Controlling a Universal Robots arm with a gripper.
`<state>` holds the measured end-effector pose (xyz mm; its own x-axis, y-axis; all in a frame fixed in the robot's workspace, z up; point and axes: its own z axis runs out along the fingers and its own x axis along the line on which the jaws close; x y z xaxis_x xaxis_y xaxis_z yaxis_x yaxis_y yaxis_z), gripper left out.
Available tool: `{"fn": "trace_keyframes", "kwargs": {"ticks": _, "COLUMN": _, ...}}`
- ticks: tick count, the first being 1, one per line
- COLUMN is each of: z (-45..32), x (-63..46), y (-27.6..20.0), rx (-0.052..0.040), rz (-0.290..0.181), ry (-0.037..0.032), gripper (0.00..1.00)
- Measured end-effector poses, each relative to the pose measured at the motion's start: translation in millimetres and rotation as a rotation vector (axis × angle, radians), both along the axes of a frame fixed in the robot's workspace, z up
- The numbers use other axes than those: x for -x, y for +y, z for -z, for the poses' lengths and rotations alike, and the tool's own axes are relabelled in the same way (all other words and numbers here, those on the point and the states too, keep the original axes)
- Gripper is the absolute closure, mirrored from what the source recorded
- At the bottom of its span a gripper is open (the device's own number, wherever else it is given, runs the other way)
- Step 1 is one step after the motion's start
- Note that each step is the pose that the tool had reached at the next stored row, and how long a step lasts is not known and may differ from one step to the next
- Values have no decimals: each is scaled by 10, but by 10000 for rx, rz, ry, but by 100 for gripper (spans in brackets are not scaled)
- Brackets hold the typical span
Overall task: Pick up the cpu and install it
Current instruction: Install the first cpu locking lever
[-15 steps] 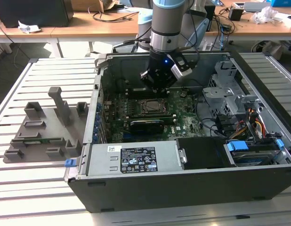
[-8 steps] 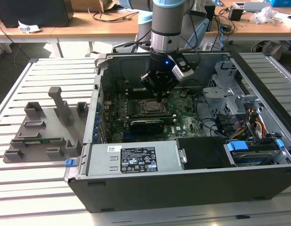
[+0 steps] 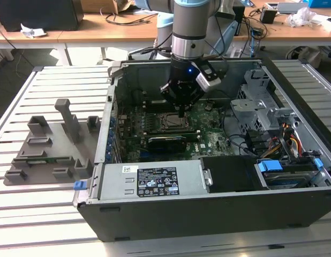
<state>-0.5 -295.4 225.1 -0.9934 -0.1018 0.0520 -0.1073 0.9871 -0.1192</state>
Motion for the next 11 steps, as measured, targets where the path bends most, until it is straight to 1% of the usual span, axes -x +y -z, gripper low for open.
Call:
{"fn": "trace_keyframes", "kwargs": {"ticks": 1, "z": -41, "x": 0, "y": 0, "rx": 9, "rz": 0, "ry": -1, "gripper": 89}}
{"fn": "trace_keyframes", "kwargs": {"ticks": 3, "z": -91, "x": 0, "y": 0, "rx": 21, "rz": 0, "ry": 0, "gripper": 89}}
{"fn": "trace_keyframes", "kwargs": {"ticks": 4, "z": -148, "x": 0, "y": 0, "rx": 32, "rz": 0, "ry": 0, "gripper": 89}}
{"fn": "trace_keyframes", "kwargs": {"ticks": 7, "z": -259, "x": 0, "y": 0, "rx": 52, "rz": 0, "ry": 0, "gripper": 89}}
{"fn": "trace_keyframes", "kwargs": {"ticks": 8, "z": -286, "x": 0, "y": 0, "rx": 60, "rz": 1, "ry": -1, "gripper": 89}}
{"fn": "trace_keyframes", "kwargs": {"ticks": 9, "z": -339, "x": 0, "y": 0, "rx": 81, "rz": 0, "ry": 0, "gripper": 89}}
{"fn": "trace_keyframes", "kwargs": {"ticks": 11, "z": -397, "x": 0, "y": 0, "rx": 99, "rz": 0, "ry": -1, "gripper": 89}}
